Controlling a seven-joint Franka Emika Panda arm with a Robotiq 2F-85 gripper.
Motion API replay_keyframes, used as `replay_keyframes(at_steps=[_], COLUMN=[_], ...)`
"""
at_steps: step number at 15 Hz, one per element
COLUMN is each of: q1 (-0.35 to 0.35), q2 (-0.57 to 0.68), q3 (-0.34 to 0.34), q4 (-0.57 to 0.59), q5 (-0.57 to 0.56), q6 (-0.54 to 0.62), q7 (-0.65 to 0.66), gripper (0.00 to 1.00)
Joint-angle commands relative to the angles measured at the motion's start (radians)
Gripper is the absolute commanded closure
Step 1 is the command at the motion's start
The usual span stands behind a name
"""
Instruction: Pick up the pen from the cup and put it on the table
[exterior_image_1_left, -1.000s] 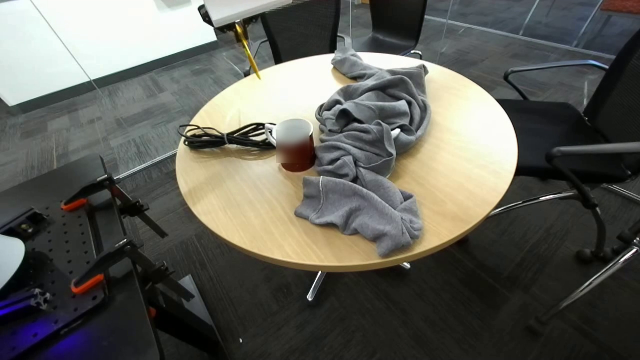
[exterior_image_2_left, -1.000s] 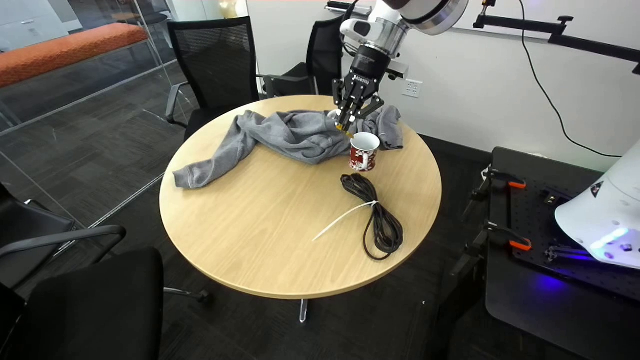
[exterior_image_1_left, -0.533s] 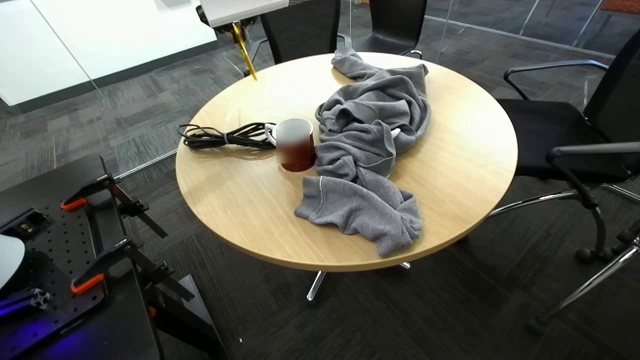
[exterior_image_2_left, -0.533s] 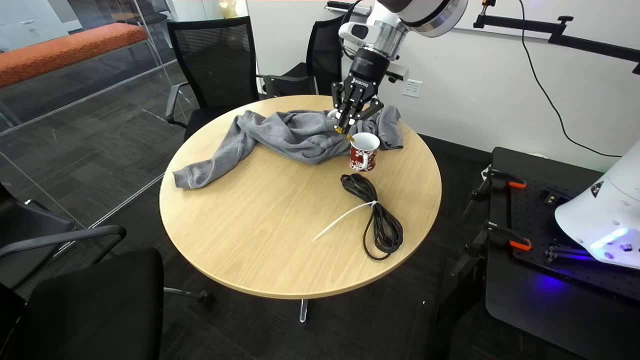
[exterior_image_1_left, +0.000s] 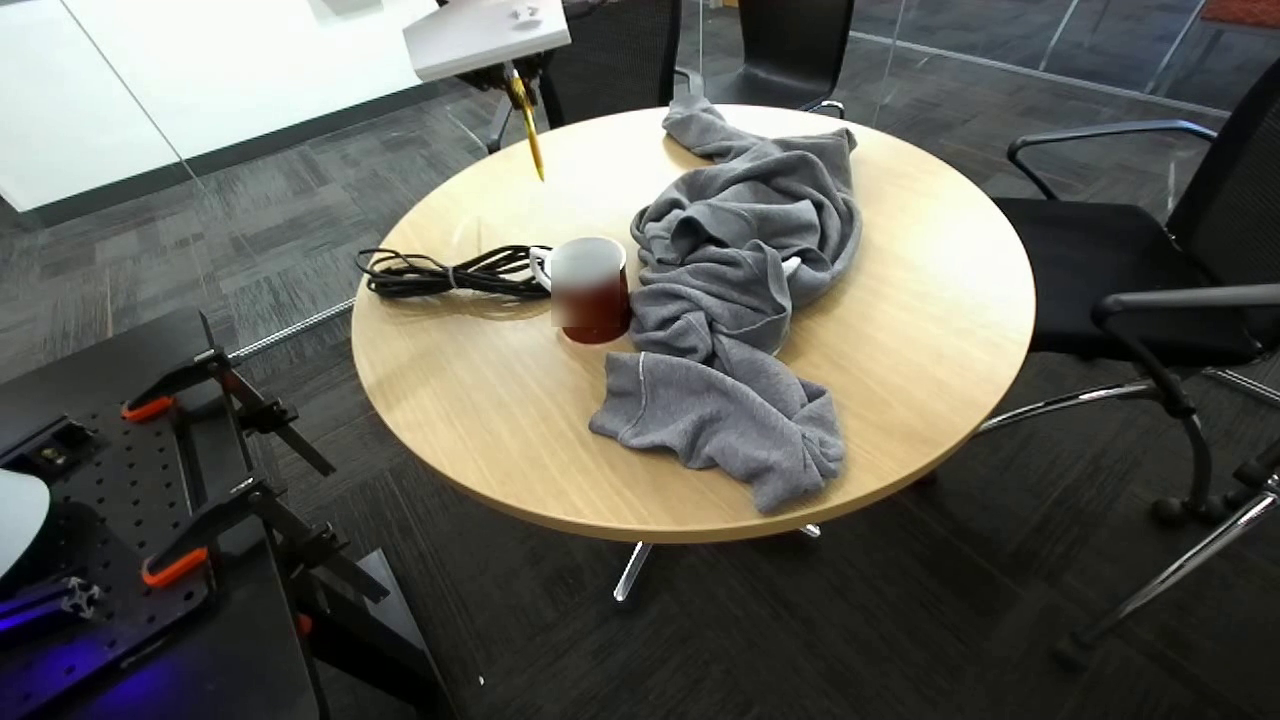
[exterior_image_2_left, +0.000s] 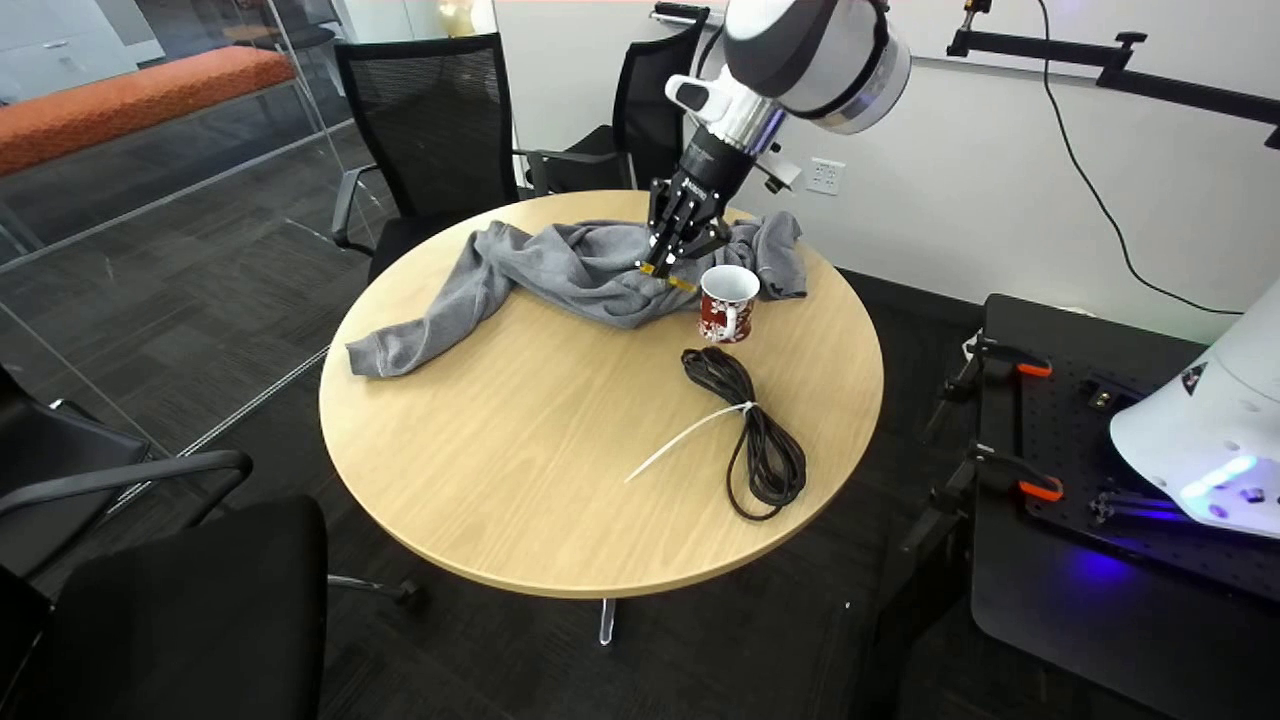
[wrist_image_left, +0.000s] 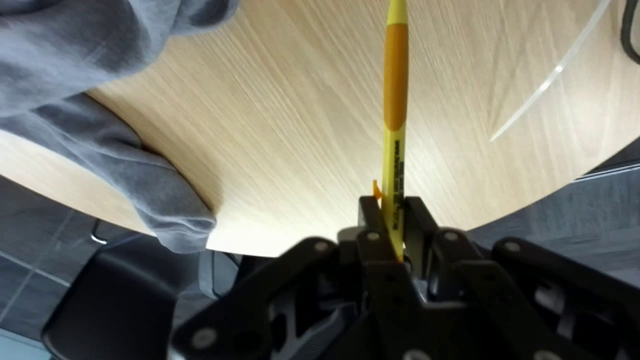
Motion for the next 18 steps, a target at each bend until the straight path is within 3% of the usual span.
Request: replay_keyframes(at_steps=[1,5,10,16,18], q1=[0.068,0.099,0.061,-0.006,-0.005], q2=[0.059,0.114,0.164,0.261,0.293], q3=[-0.017,-0.026,0.030,0.150,0.152], q4=[0.003,0.023,0.085,0.177,0.204], q5=[-0.146,-0.408,-0.705,-0.800,-0.827], q6=[0.138,0.139,0.109,0.125,0.115], q7=[0.273,0.605,0.929,1.031,1.057], gripper=[0.96,0.96,0.96,0.96,0.96])
